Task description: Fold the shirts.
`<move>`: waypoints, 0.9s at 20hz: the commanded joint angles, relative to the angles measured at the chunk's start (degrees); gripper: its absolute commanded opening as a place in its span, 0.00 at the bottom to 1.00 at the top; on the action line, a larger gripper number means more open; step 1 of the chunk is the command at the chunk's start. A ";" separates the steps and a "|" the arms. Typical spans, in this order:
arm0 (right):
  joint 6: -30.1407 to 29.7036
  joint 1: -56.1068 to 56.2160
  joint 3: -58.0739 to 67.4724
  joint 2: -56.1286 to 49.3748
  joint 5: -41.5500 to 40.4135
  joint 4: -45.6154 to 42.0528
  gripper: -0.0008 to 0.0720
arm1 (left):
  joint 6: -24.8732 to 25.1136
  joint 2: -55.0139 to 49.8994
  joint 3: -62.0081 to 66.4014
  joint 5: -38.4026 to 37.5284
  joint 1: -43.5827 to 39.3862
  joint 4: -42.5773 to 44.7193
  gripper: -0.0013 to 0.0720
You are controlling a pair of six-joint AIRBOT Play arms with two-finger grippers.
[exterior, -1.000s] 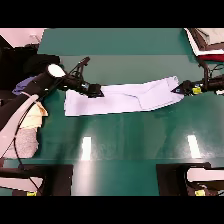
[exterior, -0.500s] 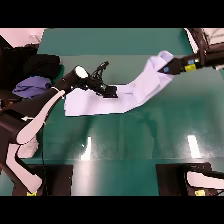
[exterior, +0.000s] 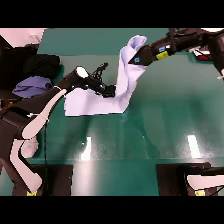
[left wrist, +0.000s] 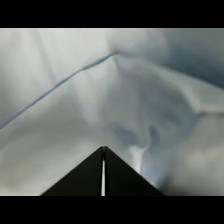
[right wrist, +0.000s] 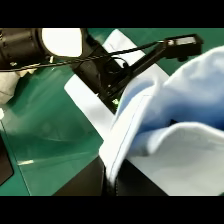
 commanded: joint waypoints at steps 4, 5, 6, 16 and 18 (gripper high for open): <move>0.57 7.41 7.56 -6.43 0.07 0.02 0.02 | -0.26 4.44 5.27 -10.49 9.01 3.96 0.04; 0.57 8.57 7.61 -7.02 -0.66 0.02 0.02 | -1.09 7.02 5.27 -10.97 10.64 6.49 0.04; 0.55 9.77 7.58 -7.78 -1.29 0.02 0.02 | -1.46 9.49 5.27 -11.65 12.13 9.49 0.04; -3.65 23.10 7.58 -20.94 -15.91 0.04 0.03 | -1.46 29.62 5.25 -18.32 24.96 18.38 0.05; -4.09 26.29 7.61 -23.93 -22.97 0.26 0.47 | -1.46 30.67 5.25 -18.58 25.00 18.38 0.05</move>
